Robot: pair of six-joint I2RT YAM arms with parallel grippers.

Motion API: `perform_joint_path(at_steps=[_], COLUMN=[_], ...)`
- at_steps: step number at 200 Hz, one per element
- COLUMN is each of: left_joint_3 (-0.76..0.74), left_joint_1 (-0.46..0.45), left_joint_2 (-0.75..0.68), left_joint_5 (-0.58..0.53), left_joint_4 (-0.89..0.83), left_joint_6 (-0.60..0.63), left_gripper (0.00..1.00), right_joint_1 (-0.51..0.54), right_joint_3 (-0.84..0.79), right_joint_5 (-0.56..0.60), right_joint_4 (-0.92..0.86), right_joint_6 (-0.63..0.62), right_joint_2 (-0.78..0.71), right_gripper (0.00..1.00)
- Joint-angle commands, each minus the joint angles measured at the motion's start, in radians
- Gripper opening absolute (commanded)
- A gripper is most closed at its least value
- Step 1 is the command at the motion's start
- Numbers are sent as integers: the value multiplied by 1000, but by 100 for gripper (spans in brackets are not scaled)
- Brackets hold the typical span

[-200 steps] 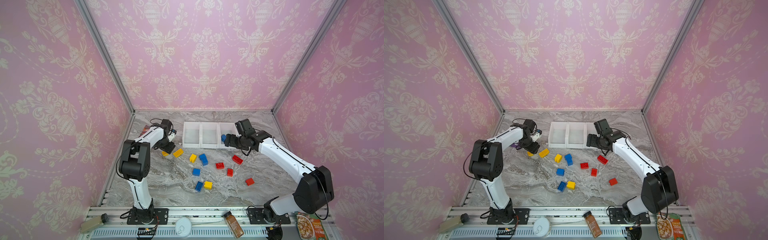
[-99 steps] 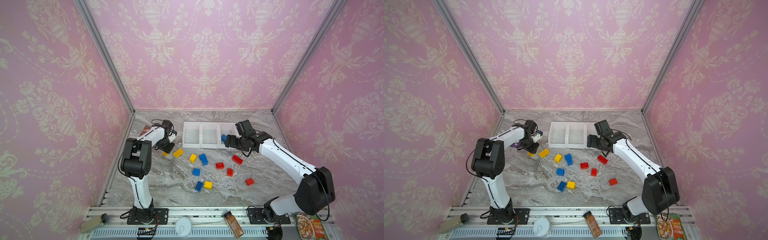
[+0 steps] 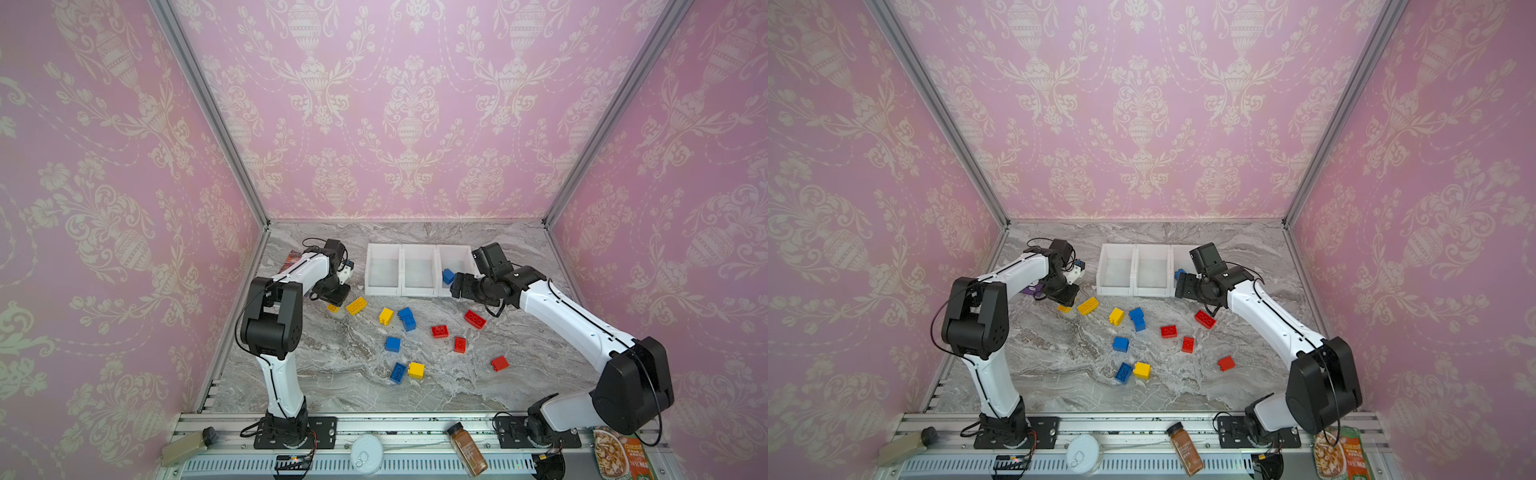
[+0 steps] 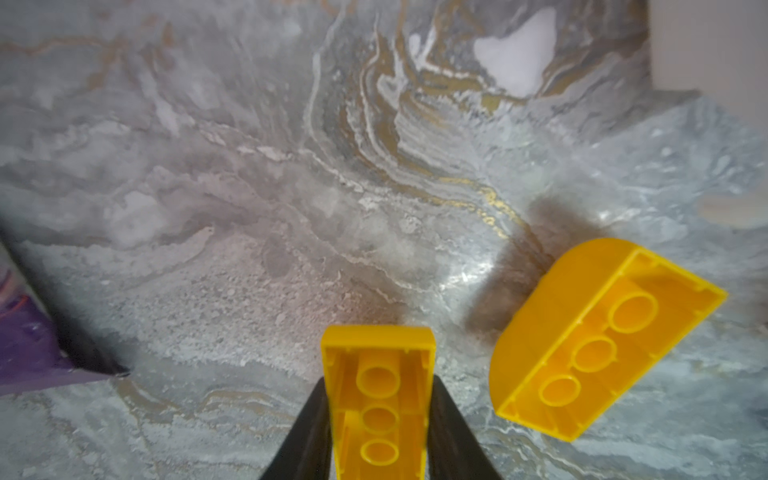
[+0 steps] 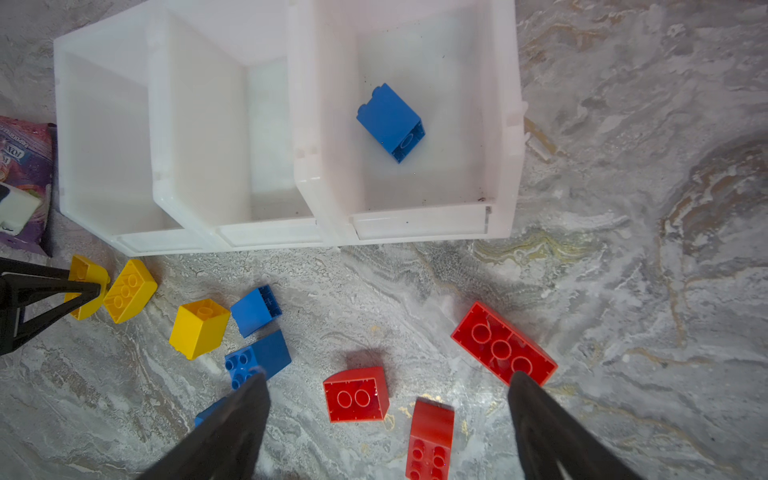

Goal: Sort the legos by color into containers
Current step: 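Carry the yellow brick with the left gripper over the bin compartment nearest it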

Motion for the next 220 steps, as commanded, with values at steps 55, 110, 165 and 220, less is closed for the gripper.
perform_joint_path(at_steps=[55,110,165,220], left_joint_3=[75,213,296,294], left_joint_1=[-156,-251,-288,-289], left_joint_2=[-222,-91,104,170], left_joint_5=[58,92,59,13], left_joint_4=[90,180,223,235], left_joint_6=[-155,-203,-231,-231], left_gripper=[26,26,24,30], right_joint_1=[-6,-6,-4,1], right_joint_3=[-26,-38,-55,-65], right_joint_5=[0,-7,-5,-15], right_joint_4=[1,9,2,7], right_joint_6=[16,52,59,53], right_joint_2=[-47,-64,-90,-82], right_gripper=[91,91,91,91])
